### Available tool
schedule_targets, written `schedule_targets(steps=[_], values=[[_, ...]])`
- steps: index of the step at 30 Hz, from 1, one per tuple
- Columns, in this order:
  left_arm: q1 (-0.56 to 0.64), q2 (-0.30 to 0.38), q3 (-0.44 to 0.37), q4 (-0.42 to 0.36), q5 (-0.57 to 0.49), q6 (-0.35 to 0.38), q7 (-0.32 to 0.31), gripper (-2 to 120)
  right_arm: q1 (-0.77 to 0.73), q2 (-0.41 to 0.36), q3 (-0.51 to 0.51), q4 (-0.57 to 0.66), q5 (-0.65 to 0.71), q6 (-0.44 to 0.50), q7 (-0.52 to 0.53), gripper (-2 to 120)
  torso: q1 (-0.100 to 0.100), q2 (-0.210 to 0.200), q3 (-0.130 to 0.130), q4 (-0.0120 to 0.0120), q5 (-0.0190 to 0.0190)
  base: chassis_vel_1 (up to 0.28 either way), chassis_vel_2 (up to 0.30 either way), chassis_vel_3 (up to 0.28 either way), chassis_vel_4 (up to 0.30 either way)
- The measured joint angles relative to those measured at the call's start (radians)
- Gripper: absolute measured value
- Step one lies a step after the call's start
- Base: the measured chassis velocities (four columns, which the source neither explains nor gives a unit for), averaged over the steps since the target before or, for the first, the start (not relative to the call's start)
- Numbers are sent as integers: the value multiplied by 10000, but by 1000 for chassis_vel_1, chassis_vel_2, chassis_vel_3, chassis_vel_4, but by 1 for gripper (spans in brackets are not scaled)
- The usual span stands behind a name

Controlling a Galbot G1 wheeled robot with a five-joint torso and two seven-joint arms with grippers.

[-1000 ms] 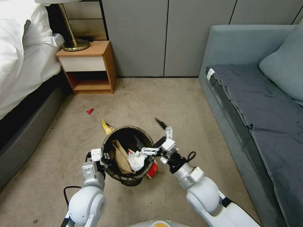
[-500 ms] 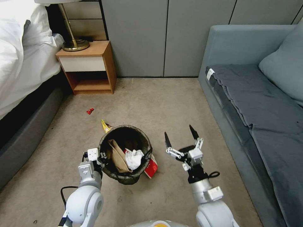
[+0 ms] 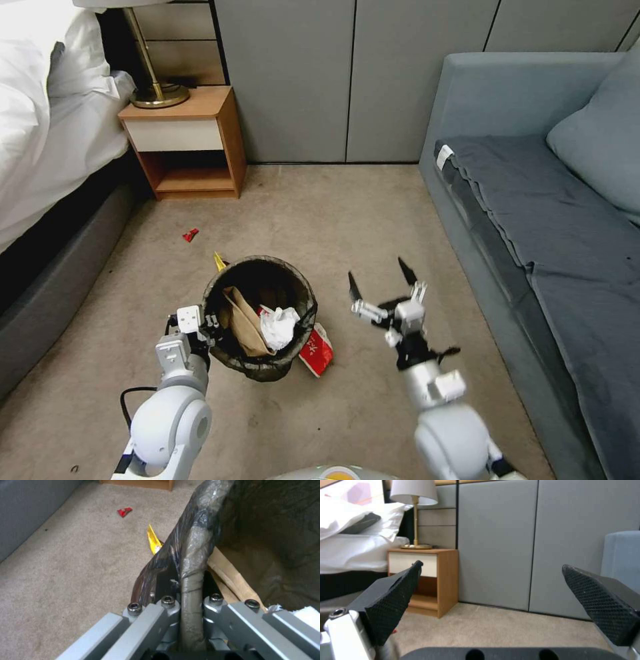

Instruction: Pick up the trash bin, then pick up the garbage from the floor and place it into the trash bin.

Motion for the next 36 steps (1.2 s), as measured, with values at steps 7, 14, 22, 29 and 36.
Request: schedule_targets(steps=[7, 14, 22, 29, 36], values=[[-9, -7, -117, -162, -129, 97, -58, 0, 2104, -423, -913, -1336, 2322, -1947, 501, 100, 0, 0, 1, 3, -1, 0, 0, 0, 0], [-61, 141, -272, -271, -349, 238, -139, 0, 3632, -1080, -2803, -3393, 4241, -3549, 843, 100, 0, 0, 1, 0, 3, 0, 0, 0, 0], [-145, -40, -216, -169, -349, 251, -156, 0, 4743, -847, -4620, -5697, 4999, -3809, 351, 100, 1, 0, 1, 3, 1, 0, 0, 0, 0], [-180, -36, -161, -123, -317, 259, -159, 0, 4886, -479, -5141, -6774, 4699, -3390, -345, 100, 0, 0, 1, 0, 0, 0, 0, 0, 0], [-138, -117, -36, -22, -151, 254, -152, 0, 5115, -156, -5649, -7813, 4429, -2623, -1521, 100, 1, 0, 0, 1, -1, 0, 0, 0, 0]])
